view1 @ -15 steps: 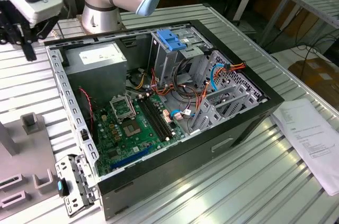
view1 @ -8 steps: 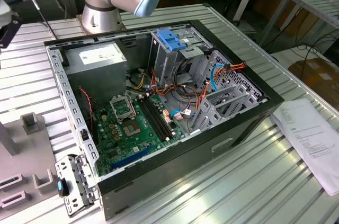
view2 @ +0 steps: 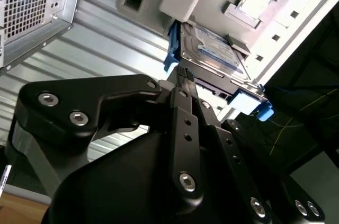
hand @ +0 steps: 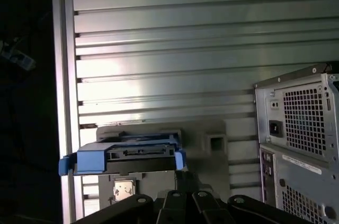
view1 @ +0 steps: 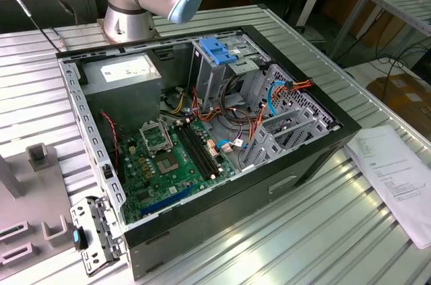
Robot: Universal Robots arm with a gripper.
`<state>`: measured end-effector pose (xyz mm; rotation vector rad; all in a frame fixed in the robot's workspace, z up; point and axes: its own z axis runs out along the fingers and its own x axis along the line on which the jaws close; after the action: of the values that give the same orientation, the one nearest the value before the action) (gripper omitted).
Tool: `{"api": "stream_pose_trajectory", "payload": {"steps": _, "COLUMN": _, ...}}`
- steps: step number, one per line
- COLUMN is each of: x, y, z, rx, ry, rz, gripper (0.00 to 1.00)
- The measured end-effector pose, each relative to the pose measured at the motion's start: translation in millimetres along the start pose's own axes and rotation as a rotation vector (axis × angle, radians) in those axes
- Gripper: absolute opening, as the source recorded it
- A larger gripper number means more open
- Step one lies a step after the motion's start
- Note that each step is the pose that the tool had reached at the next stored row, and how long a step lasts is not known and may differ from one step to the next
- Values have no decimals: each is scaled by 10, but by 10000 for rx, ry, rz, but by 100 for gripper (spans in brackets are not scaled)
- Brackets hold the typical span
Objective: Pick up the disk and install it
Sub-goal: 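Reach for the disk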
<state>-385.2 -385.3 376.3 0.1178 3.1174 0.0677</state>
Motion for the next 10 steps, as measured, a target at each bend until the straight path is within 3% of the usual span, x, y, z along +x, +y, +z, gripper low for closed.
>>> {"api": "stream_pose_trajectory", "payload": {"steps": 3, "x": 96, "y": -7, "z": 43, "rx": 4, "ry": 92, "rz": -226, "gripper": 11}}
{"api": "stream_pose_trajectory", "payload": {"steps": 4, "x": 180, "y": -7, "z": 66, "rx": 4, "ry": 114, "rz": -297, "gripper": 11}}
{"api": "stream_pose_trajectory", "payload": {"steps": 5, "x": 339, "y": 2, "z": 88, "rx": 4, "ry": 120, "rz": -302, "gripper": 11}}
{"api": "stream_pose_trajectory", "payload": {"steps": 6, "x": 435, "y": 9, "z": 99, "rx": 5, "ry": 126, "rz": -303, "gripper": 11}}
{"api": "stream_pose_trajectory", "payload": {"steps": 8, "x": 602, "y": 14, "z": 119, "rx": 6, "ry": 143, "rz": -305, "gripper": 11}}
{"api": "stream_pose_trajectory", "payload": {"steps": 10, "x": 706, "y": 17, "z": 130, "rx": 7, "ry": 161, "rz": -307, "gripper": 11}}
